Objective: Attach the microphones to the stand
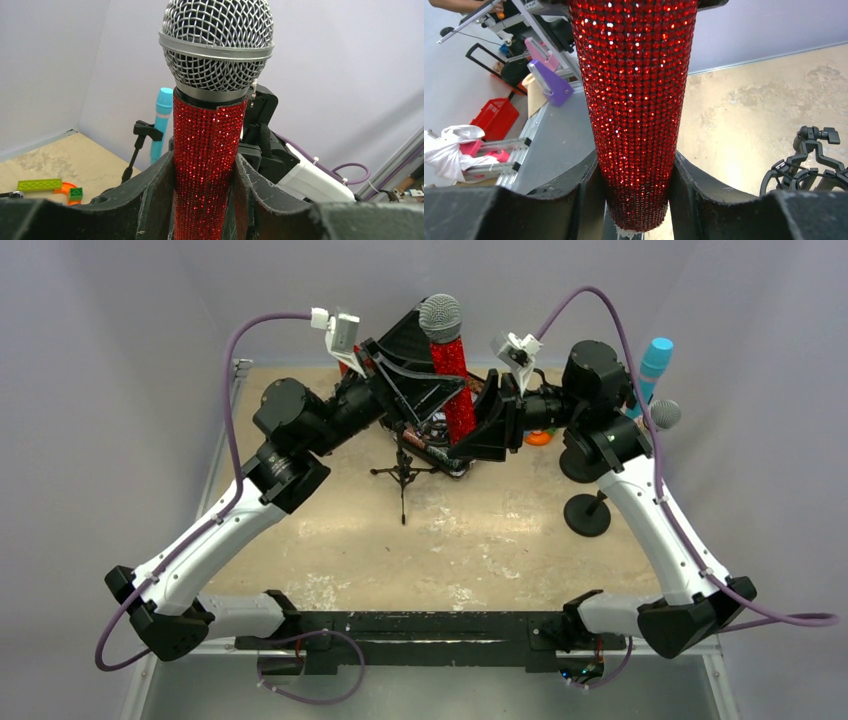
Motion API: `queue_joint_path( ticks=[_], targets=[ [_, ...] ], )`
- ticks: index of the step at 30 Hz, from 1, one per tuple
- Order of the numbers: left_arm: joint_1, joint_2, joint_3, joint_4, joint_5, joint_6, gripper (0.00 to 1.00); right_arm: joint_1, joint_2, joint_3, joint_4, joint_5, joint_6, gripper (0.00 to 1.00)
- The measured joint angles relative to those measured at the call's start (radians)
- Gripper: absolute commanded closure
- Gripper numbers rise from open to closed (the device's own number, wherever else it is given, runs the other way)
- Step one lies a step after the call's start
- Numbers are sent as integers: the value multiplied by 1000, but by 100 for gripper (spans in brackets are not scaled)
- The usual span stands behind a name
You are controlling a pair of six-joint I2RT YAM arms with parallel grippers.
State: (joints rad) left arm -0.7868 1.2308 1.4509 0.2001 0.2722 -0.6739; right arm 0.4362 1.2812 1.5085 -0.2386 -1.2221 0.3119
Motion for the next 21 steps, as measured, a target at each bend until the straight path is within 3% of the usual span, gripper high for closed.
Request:
queue_joint_path(
  ticks=[2, 5, 12, 21],
  targets=[
    [0, -3, -2, -6, 13, 1, 36, -5, -9, -12, -10, -3, -23, 94],
    [1, -20, -8, -41, 56, 8, 24, -16, -21, -23, -50, -23, -95, 95],
    [21, -58, 51, -208, 188, 61, 23, -38, -43, -25, -204, -42, -309, 96],
    [26, 3, 134, -283, 297, 95, 24, -39, -44, -25, -255, -85, -374, 96]
  ],
)
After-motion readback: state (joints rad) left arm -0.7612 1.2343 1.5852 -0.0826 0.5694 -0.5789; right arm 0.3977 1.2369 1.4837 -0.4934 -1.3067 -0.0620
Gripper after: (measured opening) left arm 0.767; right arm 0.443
